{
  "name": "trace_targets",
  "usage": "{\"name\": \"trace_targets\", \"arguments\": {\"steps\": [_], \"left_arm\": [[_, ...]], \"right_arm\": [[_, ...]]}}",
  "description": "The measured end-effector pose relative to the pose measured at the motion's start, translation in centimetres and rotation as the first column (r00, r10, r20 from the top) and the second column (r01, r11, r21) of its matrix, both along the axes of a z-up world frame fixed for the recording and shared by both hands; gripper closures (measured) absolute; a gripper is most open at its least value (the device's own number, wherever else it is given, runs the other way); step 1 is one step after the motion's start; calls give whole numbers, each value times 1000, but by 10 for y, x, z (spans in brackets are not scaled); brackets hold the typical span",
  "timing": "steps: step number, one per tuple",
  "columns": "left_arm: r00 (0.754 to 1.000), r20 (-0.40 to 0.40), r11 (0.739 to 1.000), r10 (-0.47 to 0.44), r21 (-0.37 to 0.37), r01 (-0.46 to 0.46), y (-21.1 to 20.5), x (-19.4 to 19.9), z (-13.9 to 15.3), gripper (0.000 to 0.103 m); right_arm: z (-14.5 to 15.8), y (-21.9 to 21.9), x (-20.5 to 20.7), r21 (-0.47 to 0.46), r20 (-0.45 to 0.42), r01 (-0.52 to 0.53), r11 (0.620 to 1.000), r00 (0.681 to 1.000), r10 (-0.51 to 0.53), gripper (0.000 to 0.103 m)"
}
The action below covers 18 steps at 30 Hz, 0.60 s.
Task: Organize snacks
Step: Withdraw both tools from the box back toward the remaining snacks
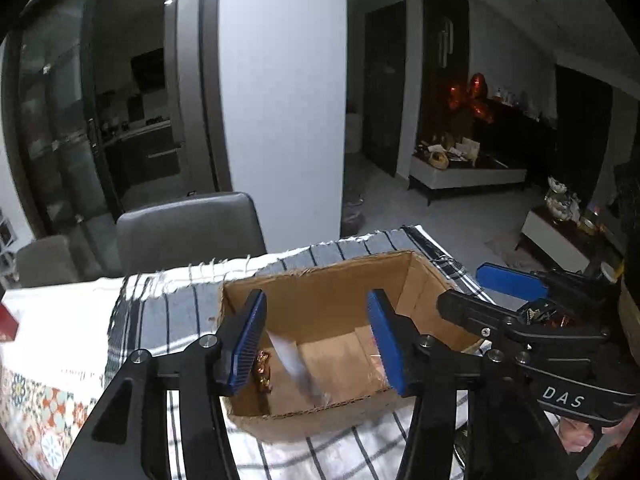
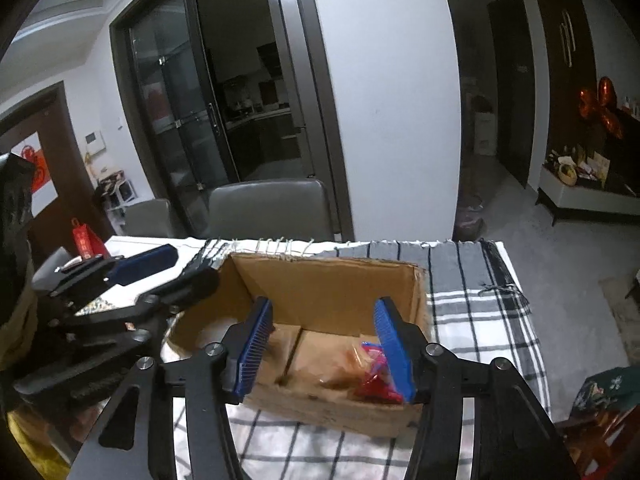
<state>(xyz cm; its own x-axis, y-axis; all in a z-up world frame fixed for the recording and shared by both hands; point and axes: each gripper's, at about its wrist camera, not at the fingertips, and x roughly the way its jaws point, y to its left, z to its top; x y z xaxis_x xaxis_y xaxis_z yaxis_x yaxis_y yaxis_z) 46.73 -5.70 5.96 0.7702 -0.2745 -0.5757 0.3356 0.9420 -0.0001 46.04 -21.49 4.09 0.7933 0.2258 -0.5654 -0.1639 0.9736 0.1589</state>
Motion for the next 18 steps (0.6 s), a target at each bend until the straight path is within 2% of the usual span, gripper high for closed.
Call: {"name": "trace_targets", "arguments": {"steps": [4, 7, 18], "left_arm": [[999, 27, 999, 27, 24, -27, 2, -24, 5, 48], [999, 40, 999, 36, 11, -37, 8, -45, 10, 48], [995, 103, 1000, -8, -12, 9, 13, -124, 22, 48]], "right_arm": [[4, -1, -24, -4, 16, 1, 1000, 1000, -1, 49], [7, -1, -43, -15, 44, 8, 1000, 999, -7, 49], [12, -6, -117, 28, 84, 12, 1000, 996, -14, 49]]}}
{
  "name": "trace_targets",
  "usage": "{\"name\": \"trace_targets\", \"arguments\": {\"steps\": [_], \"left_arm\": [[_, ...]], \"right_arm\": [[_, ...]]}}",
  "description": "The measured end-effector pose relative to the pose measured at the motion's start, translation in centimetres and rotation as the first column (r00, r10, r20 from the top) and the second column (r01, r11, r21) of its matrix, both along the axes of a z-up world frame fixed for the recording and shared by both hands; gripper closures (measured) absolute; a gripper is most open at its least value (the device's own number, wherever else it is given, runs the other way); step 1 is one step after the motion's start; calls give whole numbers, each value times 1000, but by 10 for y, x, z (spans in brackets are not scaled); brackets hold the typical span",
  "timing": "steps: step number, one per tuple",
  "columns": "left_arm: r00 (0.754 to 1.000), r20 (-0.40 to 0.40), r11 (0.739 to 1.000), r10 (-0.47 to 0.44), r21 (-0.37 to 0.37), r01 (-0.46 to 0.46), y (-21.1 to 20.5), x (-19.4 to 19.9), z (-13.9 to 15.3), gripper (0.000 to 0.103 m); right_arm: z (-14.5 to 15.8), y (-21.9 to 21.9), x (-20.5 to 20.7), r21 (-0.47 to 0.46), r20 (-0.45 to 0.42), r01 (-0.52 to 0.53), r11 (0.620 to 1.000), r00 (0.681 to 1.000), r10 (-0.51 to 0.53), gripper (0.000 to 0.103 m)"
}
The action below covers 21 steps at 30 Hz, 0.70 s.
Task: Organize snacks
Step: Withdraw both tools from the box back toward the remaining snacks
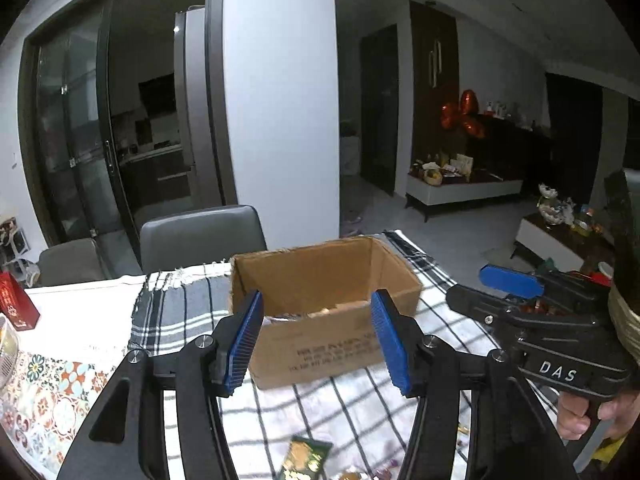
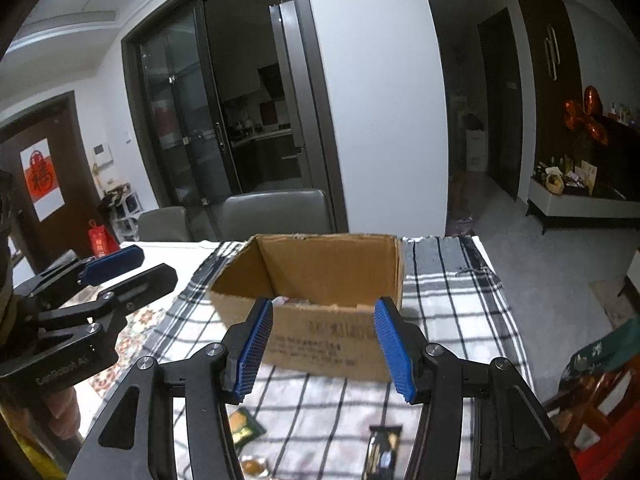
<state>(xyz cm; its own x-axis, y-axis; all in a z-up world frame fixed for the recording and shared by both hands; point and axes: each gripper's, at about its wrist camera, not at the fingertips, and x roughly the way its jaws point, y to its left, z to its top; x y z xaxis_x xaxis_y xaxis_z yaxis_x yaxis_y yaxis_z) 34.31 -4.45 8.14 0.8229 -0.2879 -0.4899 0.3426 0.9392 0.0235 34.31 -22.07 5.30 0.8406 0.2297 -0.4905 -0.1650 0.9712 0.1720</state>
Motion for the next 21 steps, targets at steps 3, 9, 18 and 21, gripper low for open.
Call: {"name": "trace_targets", "arguments": {"steps": [3, 9, 18, 21], "left_arm": [[1000, 4, 1000, -21, -10, 21, 0, -20, -2, 48], [999, 22, 999, -31, 14, 31, 3, -51, -13, 48], [998, 0, 998, -65, 18, 65, 6, -92, -35, 48], [997, -12, 997, -70, 16, 70, 7, -101, -44, 48]], "right_arm": [[-2, 2, -20, -8, 14, 0, 1000, 1000, 0, 49], [-8, 2, -51, -31, 34, -2, 1000, 999, 3, 49], [-21, 4, -84, -38, 29, -26, 999, 999, 27, 49], [-29, 7, -94, -41, 24, -32, 999, 999, 33, 49]]}}
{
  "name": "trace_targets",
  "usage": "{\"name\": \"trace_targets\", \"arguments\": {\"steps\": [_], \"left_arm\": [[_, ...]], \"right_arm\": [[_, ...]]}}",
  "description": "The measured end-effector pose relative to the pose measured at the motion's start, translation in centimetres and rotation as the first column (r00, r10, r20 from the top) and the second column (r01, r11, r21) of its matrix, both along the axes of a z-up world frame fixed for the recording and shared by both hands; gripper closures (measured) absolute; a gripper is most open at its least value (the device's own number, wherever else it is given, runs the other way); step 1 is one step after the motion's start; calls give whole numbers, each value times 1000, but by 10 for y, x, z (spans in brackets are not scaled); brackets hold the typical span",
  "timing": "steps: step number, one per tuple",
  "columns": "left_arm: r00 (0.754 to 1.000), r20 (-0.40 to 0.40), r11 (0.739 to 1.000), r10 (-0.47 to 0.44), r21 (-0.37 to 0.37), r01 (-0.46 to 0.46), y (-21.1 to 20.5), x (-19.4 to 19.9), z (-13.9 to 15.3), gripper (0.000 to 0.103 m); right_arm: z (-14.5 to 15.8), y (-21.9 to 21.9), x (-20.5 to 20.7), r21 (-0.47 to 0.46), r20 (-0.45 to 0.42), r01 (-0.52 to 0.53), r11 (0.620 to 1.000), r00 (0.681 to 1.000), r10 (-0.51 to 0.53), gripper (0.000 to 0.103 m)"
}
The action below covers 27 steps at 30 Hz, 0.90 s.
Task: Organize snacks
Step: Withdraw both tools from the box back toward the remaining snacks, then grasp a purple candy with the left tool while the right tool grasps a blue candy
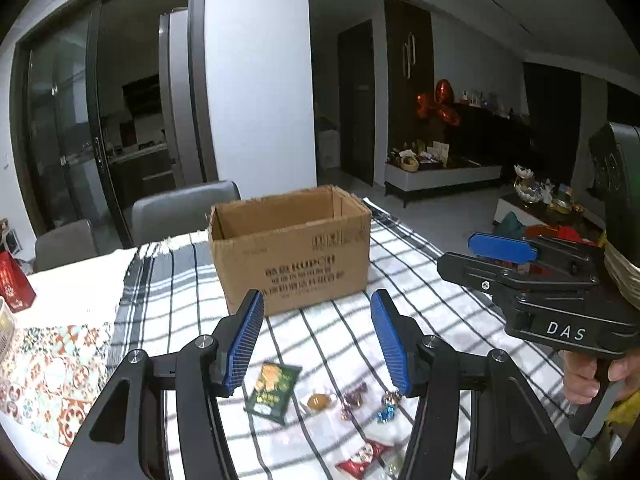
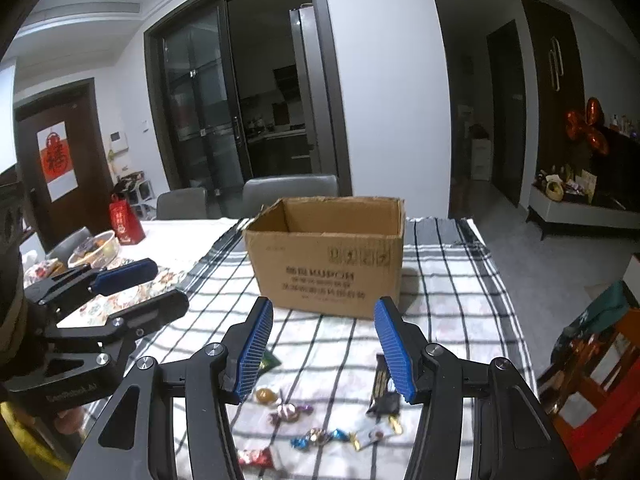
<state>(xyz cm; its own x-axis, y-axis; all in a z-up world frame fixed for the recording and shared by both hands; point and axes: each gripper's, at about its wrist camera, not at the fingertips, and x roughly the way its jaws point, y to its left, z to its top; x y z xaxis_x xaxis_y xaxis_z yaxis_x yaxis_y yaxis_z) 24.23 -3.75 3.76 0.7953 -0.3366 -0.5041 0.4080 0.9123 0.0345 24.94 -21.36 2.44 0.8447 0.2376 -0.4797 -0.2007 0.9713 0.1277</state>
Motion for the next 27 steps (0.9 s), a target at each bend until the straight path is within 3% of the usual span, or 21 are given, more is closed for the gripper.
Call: {"name": "trace_targets", "arguments": {"steps": [18, 27], "left_arm": [[991, -74, 993, -110, 42, 114, 0, -18, -61, 49], [969, -112, 966, -220, 115, 233, -9, -11, -95, 56]], "right_arm": [[-61, 19, -24, 1, -99, -12, 1000, 995, 12, 49], [-98, 20, -26, 35, -164, 50, 998, 986, -43, 49]]}}
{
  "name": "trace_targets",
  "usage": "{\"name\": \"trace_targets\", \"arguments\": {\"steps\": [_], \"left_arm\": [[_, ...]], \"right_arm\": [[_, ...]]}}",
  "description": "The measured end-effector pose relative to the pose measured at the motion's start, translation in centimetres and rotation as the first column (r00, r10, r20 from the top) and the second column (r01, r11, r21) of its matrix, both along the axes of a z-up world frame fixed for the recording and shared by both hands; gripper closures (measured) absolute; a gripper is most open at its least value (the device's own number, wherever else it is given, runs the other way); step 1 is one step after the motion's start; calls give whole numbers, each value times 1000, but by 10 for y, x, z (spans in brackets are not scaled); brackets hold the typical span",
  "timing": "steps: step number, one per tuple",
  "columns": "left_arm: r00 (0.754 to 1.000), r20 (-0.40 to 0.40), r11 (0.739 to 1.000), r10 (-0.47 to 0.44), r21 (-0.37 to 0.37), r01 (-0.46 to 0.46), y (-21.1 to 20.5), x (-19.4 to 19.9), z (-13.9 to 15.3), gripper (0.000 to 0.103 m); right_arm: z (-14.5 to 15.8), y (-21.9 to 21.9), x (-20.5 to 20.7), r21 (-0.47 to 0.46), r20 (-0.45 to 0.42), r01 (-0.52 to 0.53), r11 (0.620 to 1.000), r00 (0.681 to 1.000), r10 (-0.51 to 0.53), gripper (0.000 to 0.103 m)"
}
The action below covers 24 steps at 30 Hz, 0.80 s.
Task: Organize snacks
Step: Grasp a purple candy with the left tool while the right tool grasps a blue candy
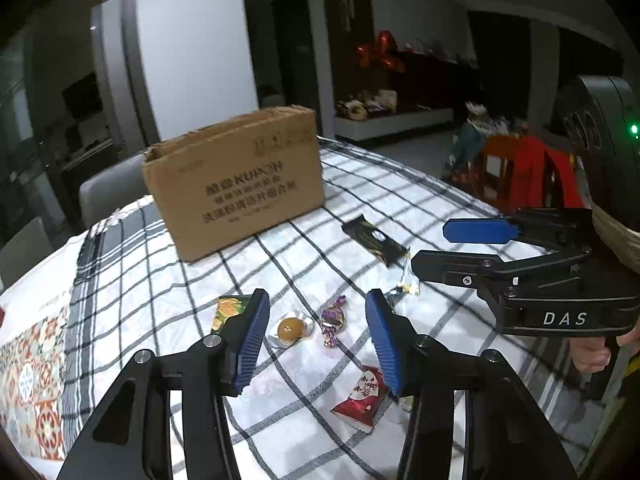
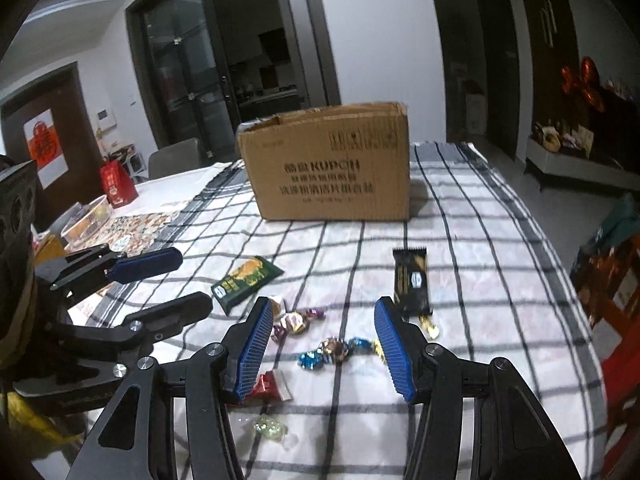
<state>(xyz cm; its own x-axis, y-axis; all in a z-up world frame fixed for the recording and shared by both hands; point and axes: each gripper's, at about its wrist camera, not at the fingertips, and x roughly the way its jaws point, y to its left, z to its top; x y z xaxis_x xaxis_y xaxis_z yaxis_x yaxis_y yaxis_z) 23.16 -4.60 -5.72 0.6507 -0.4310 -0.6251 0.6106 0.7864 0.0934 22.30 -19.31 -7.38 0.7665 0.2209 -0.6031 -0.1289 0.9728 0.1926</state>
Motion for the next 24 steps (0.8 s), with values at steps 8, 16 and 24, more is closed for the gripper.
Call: {"name": "trace_targets", "arguments": {"steps": [8, 16, 24], "left_arm": [[996, -53, 996, -78, 38, 80, -11, 22, -24, 64], [979, -153, 988, -132, 60, 143, -22, 45, -53, 69], [973, -174, 984, -149, 74, 164, -28, 53, -65, 70]], "right_arm": [[-35, 2, 14, 63, -108, 27, 998, 994, -20, 54], [-54, 2, 26, 103, -156, 49, 994, 987, -32, 59], [-63, 3, 34, 102, -179, 48, 994, 983, -30, 61]]}}
